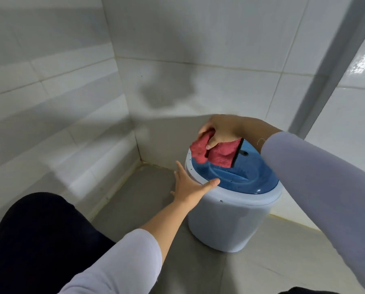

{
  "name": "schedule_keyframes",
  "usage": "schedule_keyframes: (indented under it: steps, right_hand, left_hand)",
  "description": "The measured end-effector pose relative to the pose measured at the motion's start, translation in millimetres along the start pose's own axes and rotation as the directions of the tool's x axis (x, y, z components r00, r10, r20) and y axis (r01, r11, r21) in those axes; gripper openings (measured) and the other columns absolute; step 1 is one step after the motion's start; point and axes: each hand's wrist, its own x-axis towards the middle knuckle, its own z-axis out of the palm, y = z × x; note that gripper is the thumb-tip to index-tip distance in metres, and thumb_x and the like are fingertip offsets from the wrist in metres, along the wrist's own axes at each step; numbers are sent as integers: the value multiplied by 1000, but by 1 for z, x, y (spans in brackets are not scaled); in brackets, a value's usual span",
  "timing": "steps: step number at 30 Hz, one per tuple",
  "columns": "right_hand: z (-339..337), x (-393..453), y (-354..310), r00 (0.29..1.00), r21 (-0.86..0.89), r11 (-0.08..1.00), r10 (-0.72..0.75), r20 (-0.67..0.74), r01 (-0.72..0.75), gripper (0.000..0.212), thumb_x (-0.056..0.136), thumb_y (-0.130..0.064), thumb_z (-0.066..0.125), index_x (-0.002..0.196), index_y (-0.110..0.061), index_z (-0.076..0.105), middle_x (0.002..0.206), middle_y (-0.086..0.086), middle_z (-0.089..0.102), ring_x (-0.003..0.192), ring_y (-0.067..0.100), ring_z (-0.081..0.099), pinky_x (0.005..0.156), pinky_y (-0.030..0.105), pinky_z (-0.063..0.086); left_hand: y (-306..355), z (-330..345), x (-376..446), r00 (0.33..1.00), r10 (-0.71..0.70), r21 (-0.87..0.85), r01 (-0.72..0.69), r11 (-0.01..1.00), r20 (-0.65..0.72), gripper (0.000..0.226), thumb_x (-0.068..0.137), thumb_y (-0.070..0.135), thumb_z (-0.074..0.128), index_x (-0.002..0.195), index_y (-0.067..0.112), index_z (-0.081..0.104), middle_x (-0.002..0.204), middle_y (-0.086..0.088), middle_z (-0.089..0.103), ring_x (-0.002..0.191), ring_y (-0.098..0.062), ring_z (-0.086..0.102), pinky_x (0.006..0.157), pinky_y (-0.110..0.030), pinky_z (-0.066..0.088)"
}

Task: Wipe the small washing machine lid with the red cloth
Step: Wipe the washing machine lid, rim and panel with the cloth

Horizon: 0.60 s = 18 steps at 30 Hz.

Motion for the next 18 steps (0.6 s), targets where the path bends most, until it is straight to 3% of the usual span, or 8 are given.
schedule_keyframes:
  steps: [3, 7, 10, 13, 16, 18]
  right_hand:
    - [11, 11, -5, 996, -86, 993, -82, 38, 85, 39, 82, -11, 65, 115, -29, 67, 101, -14, 66, 97, 8, 55, 88, 23, 36]
    - [24, 14, -5, 975, -222, 950, -219, 24, 219, 50, 81, 4, 52, 113, -31, 69, 116, -11, 66, 109, 14, 58, 90, 23, 40]
    - [35, 7, -3, 939, -388, 862, -342, 33, 327, 52, 83, -1, 48, 117, -36, 66, 119, -11, 62, 112, 15, 56, 89, 26, 41]
    - [53, 0, 5, 885, -434, 782, -459, 84, 447, 47, 87, -9, 51, 118, -42, 63, 118, -11, 61, 113, 17, 54, 84, 31, 47]
    - [60, -5, 19, 871, -422, 766, -466, 156, 485, 51, 87, -8, 52, 124, -43, 58, 125, -11, 57, 117, 15, 44, 84, 25, 41]
    - [60, -8, 25, 870, -439, 754, -458, 182, 489, 57, 86, -5, 52, 128, -43, 54, 133, -12, 51, 120, 14, 39, 86, 26, 40]
  left_hand:
    - [0, 3, 0, 999, -27, -20, 27, 999, -20, 158, 31, 77, 69, 152, 23, -17, 163, -5, -7, 151, -20, -3, 120, -56, 10]
    - [-3, 7, 2, 999, -29, -47, 28, 999, -26, 160, 29, 79, 69, 153, 24, -14, 163, -5, -4, 151, -21, 2, 119, -55, 12]
    - [-11, 10, 10, 998, 12, -82, -17, 996, -58, 155, 29, 86, 71, 152, 22, 4, 159, -8, 17, 149, -22, 17, 116, -57, 21]
    - [-38, 19, 36, 996, 18, -96, -27, 995, -87, 141, 29, 83, 77, 142, 20, 23, 145, -10, 43, 138, -26, 41, 107, -60, 36]
    - [-48, 26, 46, 995, 38, -90, -46, 995, -89, 132, 35, 76, 83, 138, 16, 25, 138, -14, 50, 132, -39, 44, 99, -65, 42]
    - [-49, 25, 48, 995, 64, -98, -72, 993, -82, 132, 37, 72, 85, 140, 17, 25, 141, -8, 48, 136, -28, 42, 101, -62, 42]
